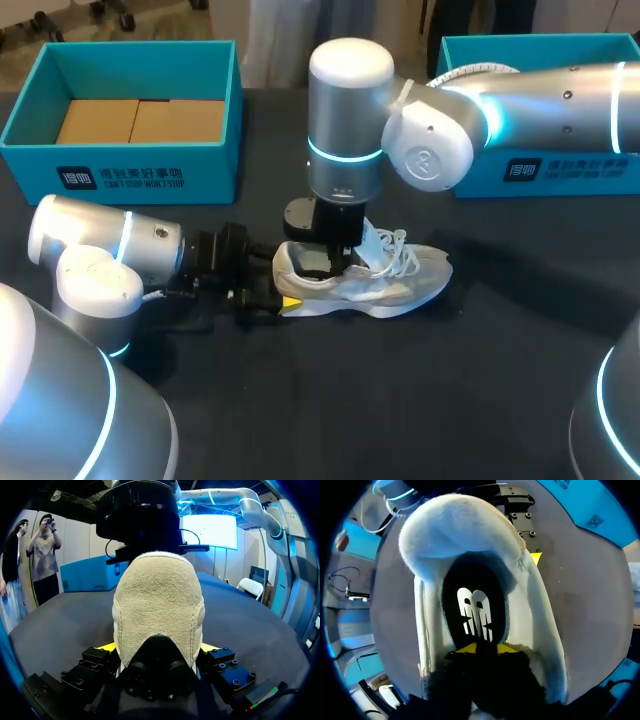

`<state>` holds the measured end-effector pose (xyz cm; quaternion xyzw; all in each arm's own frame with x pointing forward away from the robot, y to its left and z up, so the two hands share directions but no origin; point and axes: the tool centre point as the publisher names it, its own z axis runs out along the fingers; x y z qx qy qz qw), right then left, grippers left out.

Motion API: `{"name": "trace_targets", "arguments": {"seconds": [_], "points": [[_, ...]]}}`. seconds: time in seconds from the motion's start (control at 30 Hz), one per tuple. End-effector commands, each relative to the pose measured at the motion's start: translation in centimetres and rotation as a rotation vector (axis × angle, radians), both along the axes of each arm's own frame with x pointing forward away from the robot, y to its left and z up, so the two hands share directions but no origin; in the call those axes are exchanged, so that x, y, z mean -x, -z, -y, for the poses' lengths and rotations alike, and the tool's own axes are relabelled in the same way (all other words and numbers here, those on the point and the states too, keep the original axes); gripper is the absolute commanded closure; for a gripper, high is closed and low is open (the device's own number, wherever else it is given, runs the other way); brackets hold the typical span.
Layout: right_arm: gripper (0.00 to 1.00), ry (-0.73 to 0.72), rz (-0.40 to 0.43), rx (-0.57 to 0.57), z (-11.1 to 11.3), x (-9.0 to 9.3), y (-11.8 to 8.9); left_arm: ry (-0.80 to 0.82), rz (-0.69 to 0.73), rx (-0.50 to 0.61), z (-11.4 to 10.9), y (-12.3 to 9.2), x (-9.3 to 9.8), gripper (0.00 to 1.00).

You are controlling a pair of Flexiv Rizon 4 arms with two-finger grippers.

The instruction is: Take the shoe out of the shoebox, open the shoe tongue, remove and reinsert the insole, then place the shoe into the shoebox

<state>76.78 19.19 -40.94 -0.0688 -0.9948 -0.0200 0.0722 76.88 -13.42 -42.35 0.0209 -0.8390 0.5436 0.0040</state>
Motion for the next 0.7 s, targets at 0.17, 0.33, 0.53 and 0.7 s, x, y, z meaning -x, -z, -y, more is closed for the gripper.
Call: {"name": "trace_targets", "arguments": {"seconds": [0.17, 0.33, 0.53, 0.7], "points": [[1.0, 0.034, -0.002, 0.0, 0.0, 1.4, 2.6, -0.002, 0.0, 0.001, 0.0, 0.3, 0.0, 1.0], [1.0, 0.04, 0.007, 0.0, 0.3, 1.5, 1.1, -0.002, 0.0, 0.001, 0.0, 0.3, 0.0, 1.0], [1.0, 0.05, 0.017, -0.015, 0.7, 1.6, -1.0, -0.002, 0.0, 0.001, 0.0, 0.3, 0.0, 1.0], [1.0, 0.054, 0.021, -0.016, 0.9, 1.6, -2.5, -0.002, 0.0, 0.001, 0.0, 0.3, 0.0, 1.0]]}}
